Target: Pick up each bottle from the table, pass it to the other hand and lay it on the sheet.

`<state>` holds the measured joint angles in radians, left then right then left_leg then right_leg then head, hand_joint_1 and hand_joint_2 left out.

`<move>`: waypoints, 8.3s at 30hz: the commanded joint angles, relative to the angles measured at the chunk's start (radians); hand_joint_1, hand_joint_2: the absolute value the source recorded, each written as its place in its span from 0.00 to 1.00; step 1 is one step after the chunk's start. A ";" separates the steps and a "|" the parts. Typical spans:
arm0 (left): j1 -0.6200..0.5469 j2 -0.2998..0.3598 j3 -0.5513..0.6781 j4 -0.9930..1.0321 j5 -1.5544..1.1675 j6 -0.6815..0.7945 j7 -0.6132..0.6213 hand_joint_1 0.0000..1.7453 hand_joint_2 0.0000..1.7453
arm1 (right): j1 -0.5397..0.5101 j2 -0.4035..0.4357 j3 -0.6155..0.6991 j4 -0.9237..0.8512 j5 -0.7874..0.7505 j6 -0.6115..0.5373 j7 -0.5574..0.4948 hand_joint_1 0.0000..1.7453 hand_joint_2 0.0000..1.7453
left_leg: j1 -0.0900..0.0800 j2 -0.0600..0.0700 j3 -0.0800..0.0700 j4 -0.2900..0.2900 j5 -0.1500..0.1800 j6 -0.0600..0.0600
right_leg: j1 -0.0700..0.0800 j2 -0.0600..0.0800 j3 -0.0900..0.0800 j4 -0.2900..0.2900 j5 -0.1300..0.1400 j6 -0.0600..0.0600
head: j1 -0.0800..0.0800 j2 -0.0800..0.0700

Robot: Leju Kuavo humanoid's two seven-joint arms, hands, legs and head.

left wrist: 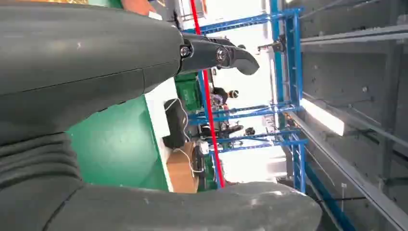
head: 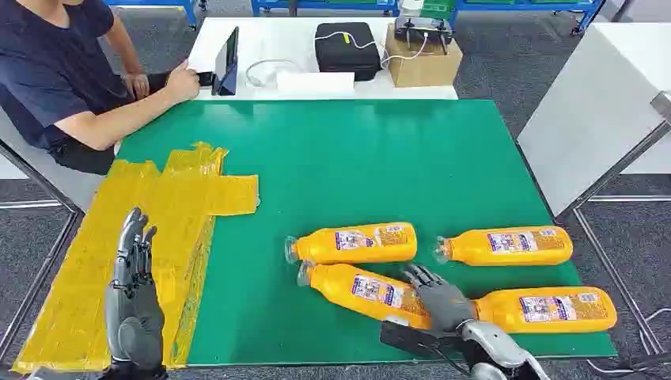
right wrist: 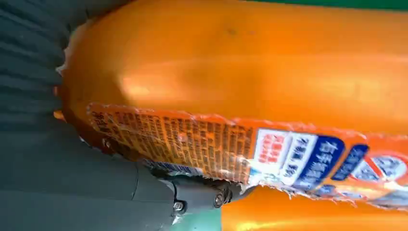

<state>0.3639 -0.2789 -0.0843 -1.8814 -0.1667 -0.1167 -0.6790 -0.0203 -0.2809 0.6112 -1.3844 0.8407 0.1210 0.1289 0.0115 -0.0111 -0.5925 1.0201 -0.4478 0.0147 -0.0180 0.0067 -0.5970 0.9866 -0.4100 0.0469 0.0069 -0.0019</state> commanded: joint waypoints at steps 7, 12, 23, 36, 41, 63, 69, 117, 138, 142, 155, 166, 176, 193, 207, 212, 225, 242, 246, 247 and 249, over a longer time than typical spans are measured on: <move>-0.053 0.058 -0.038 0.082 0.052 0.039 0.029 0.00 0.00 | 0.007 -0.258 0.106 0.065 -0.101 0.126 0.028 1.00 1.00 | 0.001 -0.001 0.017 -0.002 -0.008 0.007 | 0.001 -0.002 0.015 -0.009 -0.005 0.005 | 0.000 0.000; -0.061 0.067 -0.045 0.093 0.065 0.044 0.030 0.00 0.00 | -0.001 -0.278 0.083 0.053 -0.186 0.129 0.009 1.00 1.00 | 0.001 -0.002 0.017 -0.002 -0.007 0.008 | 0.001 -0.003 0.017 -0.011 -0.005 0.005 | 0.000 0.000; -0.035 0.043 0.010 0.077 0.159 0.086 0.095 0.00 0.00 | 0.017 -0.005 -0.030 0.023 -0.317 -0.103 -0.179 1.00 1.00 | 0.002 0.004 0.018 -0.003 -0.008 0.007 | 0.001 0.003 0.026 -0.012 -0.003 0.004 | 0.000 0.000; -0.027 0.027 -0.071 0.132 0.383 -0.091 0.284 0.00 1.00 | -0.060 0.343 -0.042 -0.069 -0.172 -0.340 -0.324 1.00 1.00 | 0.004 0.003 0.006 -0.001 -0.006 0.005 | 0.003 0.003 0.015 -0.006 -0.004 0.005 | 0.000 0.000; -0.027 0.043 -0.101 0.142 0.411 -0.114 0.294 0.00 1.00 | -0.082 0.358 -0.021 -0.042 -0.174 -0.338 -0.331 1.00 1.00 | 0.004 0.003 0.006 -0.001 -0.006 0.005 | 0.002 0.003 0.016 -0.007 -0.004 0.005 | 0.000 0.000; -0.015 0.102 -0.230 0.127 0.529 -0.187 0.281 0.00 1.00 | -0.134 0.435 0.118 0.144 -0.161 -0.288 -0.345 1.00 1.00 | 0.004 0.003 0.004 -0.002 -0.006 0.004 | 0.002 0.003 0.014 -0.007 -0.004 0.004 | 0.000 0.000; -0.013 0.093 -0.218 0.125 0.558 -0.186 0.270 0.00 1.00 | -0.135 0.454 0.269 0.263 -0.098 -0.245 -0.364 1.00 1.00 | 0.004 0.004 0.004 -0.002 -0.006 0.004 | 0.002 0.004 0.013 -0.007 -0.004 0.004 | 0.000 0.000; -0.046 -0.011 -0.009 0.025 -0.131 0.338 0.045 1.00 1.00 | -0.167 0.383 0.087 0.086 -0.060 -0.365 -0.264 0.00 0.00 | 0.004 0.000 -0.002 0.000 -0.006 0.005 | 0.002 -0.001 0.007 -0.006 -0.004 0.005 | 0.000 0.000; -0.220 0.124 0.124 0.682 -1.202 0.807 0.300 1.00 1.00 | -0.432 0.196 -0.028 0.245 -0.145 -0.154 -0.229 0.00 1.00 | 0.002 0.003 0.002 -0.002 -0.002 0.006 | 0.001 0.002 0.011 -0.008 0.000 0.002 | 0.000 0.000; -0.278 0.209 0.026 0.882 -1.243 0.762 0.403 1.00 1.00 | -0.526 0.188 0.031 0.378 -0.180 -0.067 -0.223 0.00 1.00 | 0.001 0.003 0.002 -0.004 -0.001 0.006 | 0.000 0.002 0.011 -0.008 0.000 0.002 | 0.001 0.000; -0.352 0.296 -0.152 1.102 -1.251 0.711 0.481 0.00 0.00 | -0.672 0.199 0.161 0.567 -0.213 0.024 -0.192 0.00 1.00 | 0.002 0.001 0.002 -0.002 -0.001 0.004 | 0.000 0.002 0.011 -0.006 0.000 0.003 | 0.000 0.000; -0.335 0.368 -0.216 1.045 -1.013 0.577 0.353 0.00 0.00 | -0.743 0.203 0.235 0.708 -0.252 0.082 -0.179 0.00 1.00 | 0.002 -0.004 0.009 -0.001 0.001 0.005 | 0.000 -0.002 0.021 -0.005 0.000 0.002 | 0.000 0.000; -0.284 0.420 -0.211 0.888 -0.779 0.454 0.244 0.00 0.00 | -0.785 0.201 0.295 0.794 -0.258 0.118 -0.177 0.00 1.00 | 0.002 -0.005 0.007 -0.001 0.004 0.004 | 0.001 -0.003 0.019 -0.004 0.001 0.003 | 0.000 0.000; -0.230 0.355 -0.034 0.699 -0.404 0.223 -0.016 0.00 0.00 | -0.786 0.168 0.330 0.817 -0.259 0.140 -0.180 0.00 1.00 | 0.003 -0.007 -0.003 0.000 0.005 0.004 | 0.002 -0.006 0.008 -0.003 0.002 0.000 | 0.000 0.000; -0.275 0.117 0.288 0.436 0.206 -0.351 0.006 0.00 0.00 | -0.662 0.117 0.394 0.934 -0.232 0.172 -0.184 1.00 1.00 | 0.004 -0.010 -0.005 -0.001 0.006 0.004 | 0.002 -0.010 0.008 -0.006 0.002 0.001 | 0.000 0.000; -0.268 0.100 0.269 0.411 0.249 -0.369 0.037 0.00 0.00 | -0.658 0.118 0.389 0.941 -0.240 0.170 -0.175 1.00 1.00 | 0.004 -0.008 0.001 -0.001 0.006 0.003 | 0.003 -0.009 0.011 -0.008 0.003 0.001 | 0.000 0.000; -0.139 0.037 0.303 0.272 0.279 -0.378 0.145 0.00 1.00 | -0.506 0.269 0.085 0.636 -0.183 -0.338 -0.163 1.00 1.00 | 0.004 0.005 0.007 -0.002 0.003 0.002 | 0.004 0.003 0.015 -0.006 0.004 0.000 | 0.001 0.000; -0.080 0.000 0.247 0.230 0.407 -0.405 0.315 0.00 1.00 | -0.246 0.339 -0.120 0.119 0.031 -0.495 -0.240 1.00 1.00 | 0.006 0.002 -0.008 0.000 0.004 0.002 | 0.004 0.000 0.002 -0.004 0.003 0.000 | 0.000 0.000; -0.039 -0.001 0.179 0.210 0.417 -0.403 0.330 0.00 1.00 | -0.195 0.365 -0.073 -0.004 0.013 -0.462 -0.286 1.00 1.00 | 0.005 0.001 -0.009 0.000 0.003 0.002 | 0.003 -0.001 0.001 -0.004 0.002 0.000 | 0.000 0.000; -0.031 0.001 0.166 0.201 0.415 -0.398 0.323 0.00 1.00 | -0.190 0.370 -0.053 -0.014 0.024 -0.457 -0.283 1.00 1.00 | 0.005 0.001 -0.010 0.000 0.003 0.002 | 0.004 0.000 0.000 -0.004 0.003 0.001 | 0.000 0.000; -0.011 0.008 0.135 0.181 0.416 -0.385 0.312 0.00 1.00 | -0.177 0.384 0.003 -0.032 0.022 -0.440 -0.296 1.00 1.00 | 0.005 0.002 -0.008 0.000 0.002 0.002 | 0.004 0.001 0.001 -0.004 0.002 0.001 | 0.000 0.000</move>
<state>0.3041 -0.2838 0.1522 -1.6632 0.2495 -0.5261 -0.3559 -0.2340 0.0607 0.5291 -1.2994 0.8610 -0.3567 -0.1435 0.0167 -0.0107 -0.6025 1.0199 -0.4434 0.0167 -0.0140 0.0063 -0.5970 0.9821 -0.4065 0.0494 0.0072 -0.0019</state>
